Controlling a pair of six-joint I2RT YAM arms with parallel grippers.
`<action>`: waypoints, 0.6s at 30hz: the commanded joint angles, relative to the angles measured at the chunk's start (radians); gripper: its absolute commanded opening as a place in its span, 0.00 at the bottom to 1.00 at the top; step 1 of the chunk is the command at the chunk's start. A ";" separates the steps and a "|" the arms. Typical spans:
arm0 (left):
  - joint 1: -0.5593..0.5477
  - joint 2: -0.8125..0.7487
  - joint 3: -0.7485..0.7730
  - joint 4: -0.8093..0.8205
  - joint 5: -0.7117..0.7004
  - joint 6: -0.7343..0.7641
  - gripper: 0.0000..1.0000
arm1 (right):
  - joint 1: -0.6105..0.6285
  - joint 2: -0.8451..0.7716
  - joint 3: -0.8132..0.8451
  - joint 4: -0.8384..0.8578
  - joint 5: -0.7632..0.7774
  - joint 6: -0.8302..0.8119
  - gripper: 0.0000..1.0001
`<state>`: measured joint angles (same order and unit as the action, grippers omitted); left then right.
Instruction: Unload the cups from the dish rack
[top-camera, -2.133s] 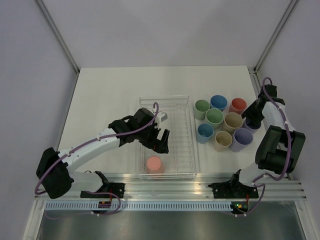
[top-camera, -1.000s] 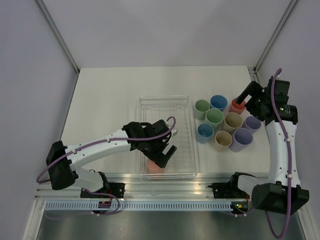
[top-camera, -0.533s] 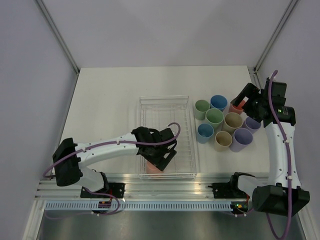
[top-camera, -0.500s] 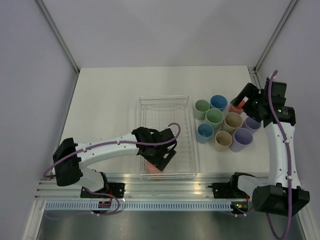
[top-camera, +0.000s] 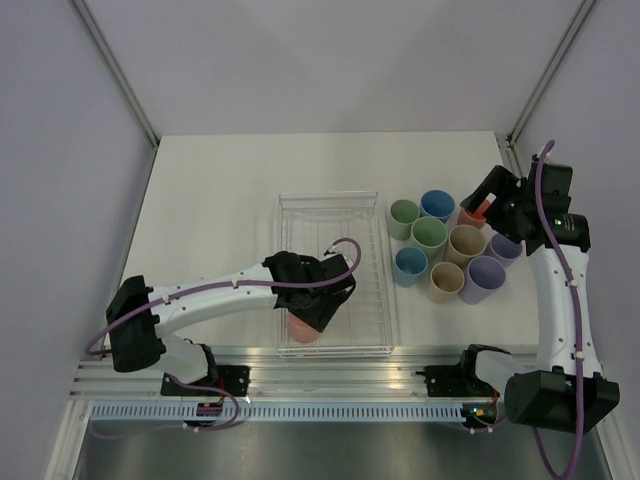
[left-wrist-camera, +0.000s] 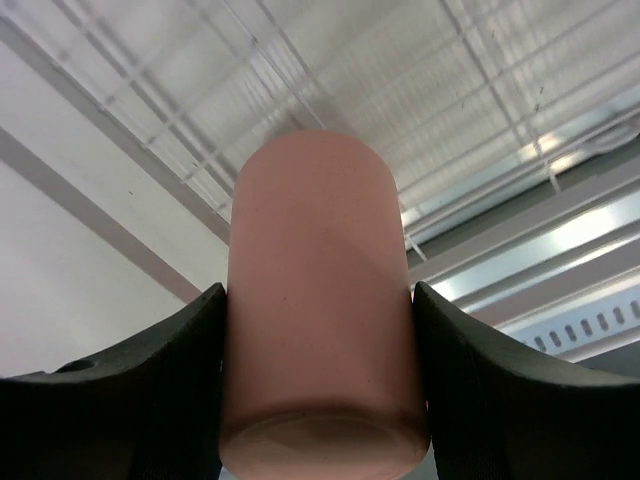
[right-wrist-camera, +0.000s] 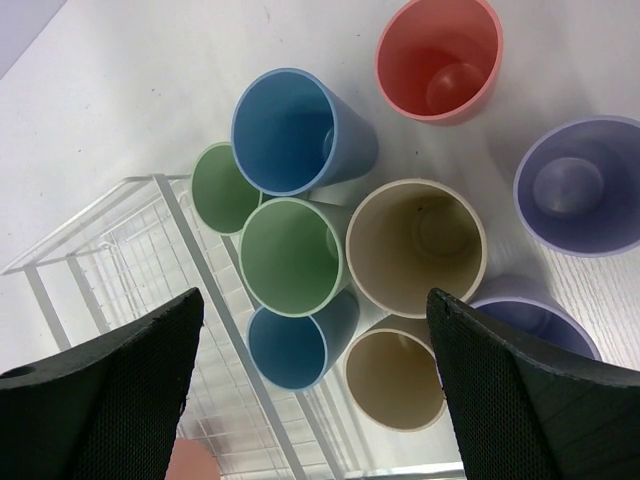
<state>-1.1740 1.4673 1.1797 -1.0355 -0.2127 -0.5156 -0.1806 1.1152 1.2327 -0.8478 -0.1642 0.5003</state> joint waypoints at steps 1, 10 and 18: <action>-0.001 -0.010 0.122 -0.009 -0.190 -0.055 0.02 | 0.003 -0.035 -0.006 0.045 -0.031 -0.012 0.96; 0.226 -0.231 0.068 0.438 -0.032 -0.031 0.02 | 0.110 -0.077 -0.021 0.217 -0.407 -0.074 0.95; 0.603 -0.410 -0.259 1.076 0.637 -0.296 0.02 | 0.282 -0.074 -0.093 0.404 -0.750 -0.028 0.97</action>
<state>-0.6346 1.0569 0.9951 -0.3004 0.0944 -0.6624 0.0696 1.0653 1.1603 -0.5720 -0.7418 0.4591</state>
